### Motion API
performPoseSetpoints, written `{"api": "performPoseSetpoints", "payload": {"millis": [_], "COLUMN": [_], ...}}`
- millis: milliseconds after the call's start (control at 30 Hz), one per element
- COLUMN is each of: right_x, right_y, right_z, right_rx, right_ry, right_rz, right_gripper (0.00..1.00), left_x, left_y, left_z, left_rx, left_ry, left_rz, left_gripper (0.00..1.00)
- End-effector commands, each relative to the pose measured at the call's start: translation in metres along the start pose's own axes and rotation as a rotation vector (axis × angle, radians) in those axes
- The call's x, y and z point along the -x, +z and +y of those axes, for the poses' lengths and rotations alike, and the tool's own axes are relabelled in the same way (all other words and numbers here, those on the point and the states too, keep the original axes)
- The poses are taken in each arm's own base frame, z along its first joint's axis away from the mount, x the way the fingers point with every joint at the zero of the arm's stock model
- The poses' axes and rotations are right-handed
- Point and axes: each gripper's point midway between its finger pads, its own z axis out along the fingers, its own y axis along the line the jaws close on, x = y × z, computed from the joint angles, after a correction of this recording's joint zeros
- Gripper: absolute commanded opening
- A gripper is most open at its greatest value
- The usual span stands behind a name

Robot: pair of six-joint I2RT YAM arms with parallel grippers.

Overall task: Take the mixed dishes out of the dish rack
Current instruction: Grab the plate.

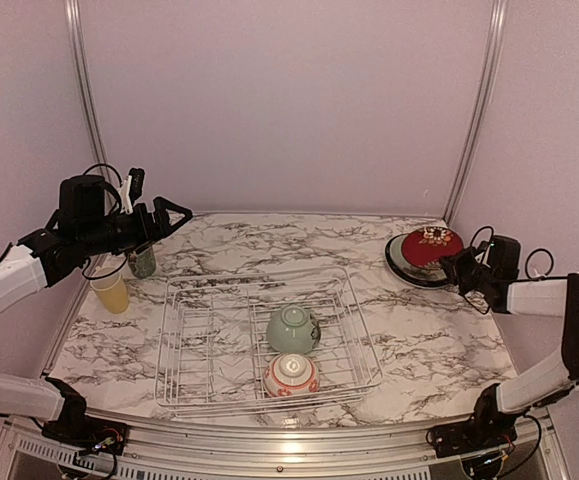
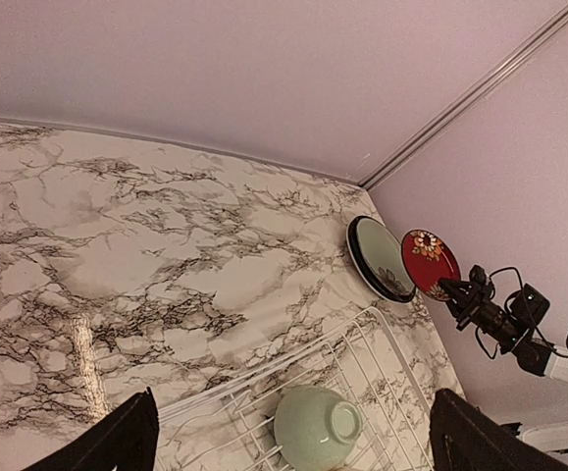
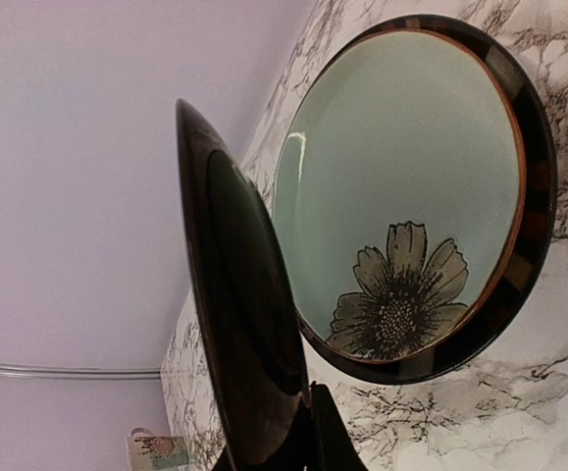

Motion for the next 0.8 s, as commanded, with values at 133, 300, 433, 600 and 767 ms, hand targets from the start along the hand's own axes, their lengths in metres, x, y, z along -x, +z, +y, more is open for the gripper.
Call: {"api": "performPoseSetpoints", "payload": {"millis": [133, 300, 433, 600, 767], "right_x": [0.029, 0.036, 0.037, 0.034, 0.033], "right_y": [0.023, 0.035, 0.049, 0.062, 0.07], "right_z": [0.018, 0.016, 0.012, 0.005, 0.003], "right_rx": [0.01, 0.002, -0.001, 0.008, 0.022], "right_ry": [-0.067, -0.095, -0.116, -0.11, -0.121], "right_rz": [-0.022, -0.023, 0.0, 0.03, 0.049], "right_gripper": [0.0, 0.0, 0.0, 0.0, 0.09], "left_x": [0.005, 0.006, 0.006, 0.006, 0.006], "left_y": [-0.005, -0.002, 0.0, 0.0, -0.001], "left_z": [-0.005, -0.006, -0.006, -0.005, -0.004], "left_rx": [-0.003, -0.006, -0.008, -0.002, 0.004], "left_ry": [0.025, 0.024, 0.023, 0.023, 0.024], "left_rz": [-0.011, -0.007, -0.005, -0.003, -0.002], "left_gripper": [0.99, 0.99, 0.99, 0.99, 0.99]}}
